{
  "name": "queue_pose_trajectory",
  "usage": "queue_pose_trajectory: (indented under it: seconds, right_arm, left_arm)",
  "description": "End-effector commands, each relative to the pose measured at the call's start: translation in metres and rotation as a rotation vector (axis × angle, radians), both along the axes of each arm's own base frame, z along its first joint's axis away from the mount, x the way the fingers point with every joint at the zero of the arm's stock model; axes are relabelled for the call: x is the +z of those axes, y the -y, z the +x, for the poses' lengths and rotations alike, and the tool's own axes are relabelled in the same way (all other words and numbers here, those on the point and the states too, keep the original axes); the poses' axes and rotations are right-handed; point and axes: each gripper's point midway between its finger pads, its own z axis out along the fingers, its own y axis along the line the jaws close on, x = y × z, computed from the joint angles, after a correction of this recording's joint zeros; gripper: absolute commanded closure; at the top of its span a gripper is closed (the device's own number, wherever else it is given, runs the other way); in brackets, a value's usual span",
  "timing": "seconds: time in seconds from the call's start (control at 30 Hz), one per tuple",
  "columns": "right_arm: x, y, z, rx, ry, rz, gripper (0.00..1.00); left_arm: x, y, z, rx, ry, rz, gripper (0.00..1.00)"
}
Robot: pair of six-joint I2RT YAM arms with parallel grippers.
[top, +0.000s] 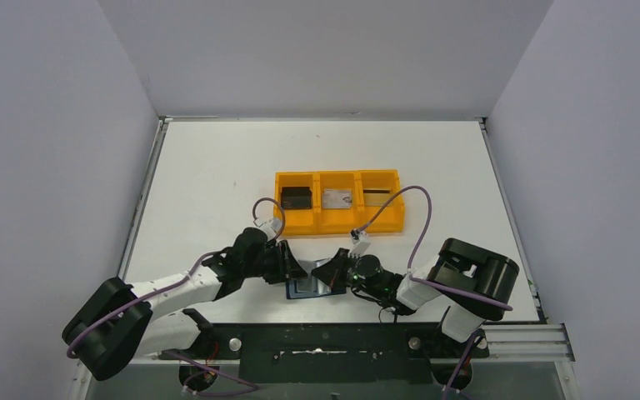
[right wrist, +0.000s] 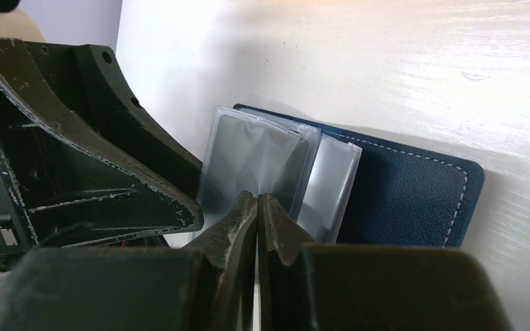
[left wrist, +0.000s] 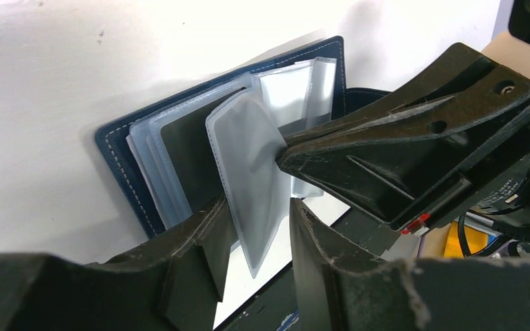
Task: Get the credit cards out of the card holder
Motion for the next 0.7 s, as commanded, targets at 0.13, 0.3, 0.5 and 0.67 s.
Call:
queue_pose_trajectory:
  seconds: [0.13, 0.3, 0.5, 0.67]
  right_arm:
    - [0.022, -0.004, 0.008, -0.016, 0.049, 0.073, 0.98]
    - [0.023, 0.004, 0.012, -0.04, 0.022, 0.005, 0.79]
    - [0.037, 0.034, 0.024, -0.158, 0.048, -0.199, 0.58]
    - [0.049, 0.072, 0.026, -0.273, 0.062, -0.299, 0.57]
  left_arm:
    - [0.034, 0.029, 0.018, -0.045, 0.098, -0.094, 0.73]
    - [0.041, 0.034, 0.021, -0.055, 0.116, -0.104, 0.73]
    - [0.045, 0.043, 0.022, -0.087, 0.13, -0.111, 0.72]
    - [0.053, 0.063, 0.023, -0.131, 0.149, -0.134, 0.72]
